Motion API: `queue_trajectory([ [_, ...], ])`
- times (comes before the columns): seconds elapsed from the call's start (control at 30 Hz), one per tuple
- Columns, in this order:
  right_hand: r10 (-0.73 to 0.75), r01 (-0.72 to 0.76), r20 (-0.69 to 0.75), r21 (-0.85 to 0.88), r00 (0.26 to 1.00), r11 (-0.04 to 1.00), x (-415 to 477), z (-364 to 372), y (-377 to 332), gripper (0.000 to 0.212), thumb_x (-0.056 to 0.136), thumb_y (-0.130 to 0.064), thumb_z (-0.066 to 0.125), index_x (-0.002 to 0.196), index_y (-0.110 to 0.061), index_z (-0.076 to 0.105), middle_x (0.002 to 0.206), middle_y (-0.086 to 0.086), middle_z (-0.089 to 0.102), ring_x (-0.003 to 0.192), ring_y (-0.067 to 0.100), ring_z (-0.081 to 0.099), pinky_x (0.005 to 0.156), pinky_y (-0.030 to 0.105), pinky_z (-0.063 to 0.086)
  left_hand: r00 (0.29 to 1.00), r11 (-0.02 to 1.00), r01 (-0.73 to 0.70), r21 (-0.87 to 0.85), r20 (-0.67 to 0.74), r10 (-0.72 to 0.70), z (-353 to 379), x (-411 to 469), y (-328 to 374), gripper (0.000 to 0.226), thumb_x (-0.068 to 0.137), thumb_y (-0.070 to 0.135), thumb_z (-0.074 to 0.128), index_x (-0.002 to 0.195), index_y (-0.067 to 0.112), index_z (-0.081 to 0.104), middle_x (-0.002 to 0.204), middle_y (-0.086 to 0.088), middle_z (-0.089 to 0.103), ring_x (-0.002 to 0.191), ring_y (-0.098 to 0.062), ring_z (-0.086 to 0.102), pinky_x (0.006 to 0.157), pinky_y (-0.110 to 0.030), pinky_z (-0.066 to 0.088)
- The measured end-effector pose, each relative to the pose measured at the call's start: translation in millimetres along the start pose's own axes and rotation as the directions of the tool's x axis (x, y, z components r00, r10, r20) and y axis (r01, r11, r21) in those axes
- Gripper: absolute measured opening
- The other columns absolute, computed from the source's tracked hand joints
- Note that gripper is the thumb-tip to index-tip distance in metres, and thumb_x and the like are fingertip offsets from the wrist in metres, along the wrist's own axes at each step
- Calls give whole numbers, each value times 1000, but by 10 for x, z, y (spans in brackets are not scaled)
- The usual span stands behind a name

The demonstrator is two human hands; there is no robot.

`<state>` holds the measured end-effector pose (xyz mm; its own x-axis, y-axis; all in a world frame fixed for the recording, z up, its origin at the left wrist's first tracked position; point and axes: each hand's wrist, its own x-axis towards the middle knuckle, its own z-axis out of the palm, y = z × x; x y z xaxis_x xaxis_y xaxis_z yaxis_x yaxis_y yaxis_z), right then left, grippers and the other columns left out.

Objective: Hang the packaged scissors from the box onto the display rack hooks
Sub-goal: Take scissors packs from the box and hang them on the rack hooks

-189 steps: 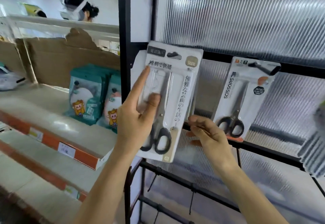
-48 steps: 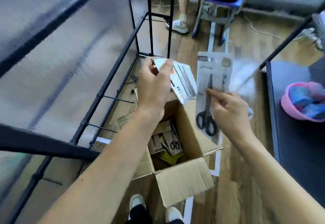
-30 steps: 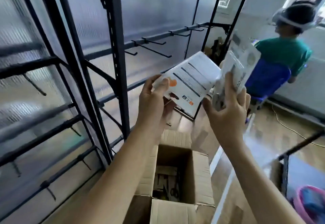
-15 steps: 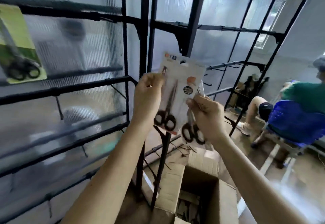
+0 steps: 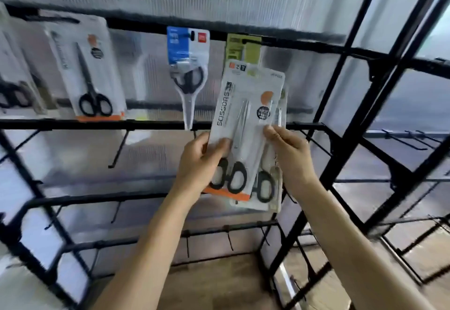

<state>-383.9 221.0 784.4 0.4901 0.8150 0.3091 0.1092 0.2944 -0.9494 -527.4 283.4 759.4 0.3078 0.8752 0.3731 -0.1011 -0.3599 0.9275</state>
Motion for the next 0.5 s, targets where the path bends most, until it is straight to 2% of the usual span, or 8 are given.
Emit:
queue_trajectory([
  [0.07,23,-24,40,27,999,999,22,335,25,17,87,-21,59,98,-13,70,80,-11,70,81,1,62,79,16,47,999,1000,-3,-9,-36,3,-357,2,-8,13,88,22,61,85,34,64,81,21,71,81,2,65,76,-20,52],
  [0.17,42,-46,89,48,995,998,34,753,89,22,82,-25,62,96,-12,71,97,13,72,94,15,62,91,29,46,993,1000,-19,-4,-121,18,-772,-15,-18,13,87,18,61,85,29,66,80,14,72,80,-3,66,75,-20,54],
  [0.23,64,-74,124,78,990,994,51,979,114,27,74,-32,64,94,-17,72,98,5,73,99,13,64,96,29,47,982,1000,-17,-14,-191,14,-970,-23,-19,16,87,15,61,82,29,66,76,14,71,76,-3,66,72,-19,54],
  [0.33,65,-83,197,88,978,993,110,1219,158,10,81,-22,63,86,-24,70,81,-16,72,88,-3,65,83,14,49,958,999,6,-40,-288,-17,-1177,-36,-27,15,87,14,61,82,28,65,69,19,69,69,5,64,66,-12,50],
  [0.4,42,-67,234,100,971,993,148,1336,186,14,87,-15,59,85,-24,70,77,-19,71,83,-7,65,77,9,48,938,999,6,-42,-347,-20,-1260,-49,-26,14,87,14,61,79,25,64,65,19,68,65,7,62,61,-9,47],
  [0.5,42,-76,287,107,957,991,195,1495,260,15,87,-14,58,84,-22,70,77,-19,71,82,-6,65,78,9,50,901,999,8,-39,-434,-24,-1349,-72,-14,18,87,12,61,71,20,63,58,13,65,60,3,60,57,-11,46],
])
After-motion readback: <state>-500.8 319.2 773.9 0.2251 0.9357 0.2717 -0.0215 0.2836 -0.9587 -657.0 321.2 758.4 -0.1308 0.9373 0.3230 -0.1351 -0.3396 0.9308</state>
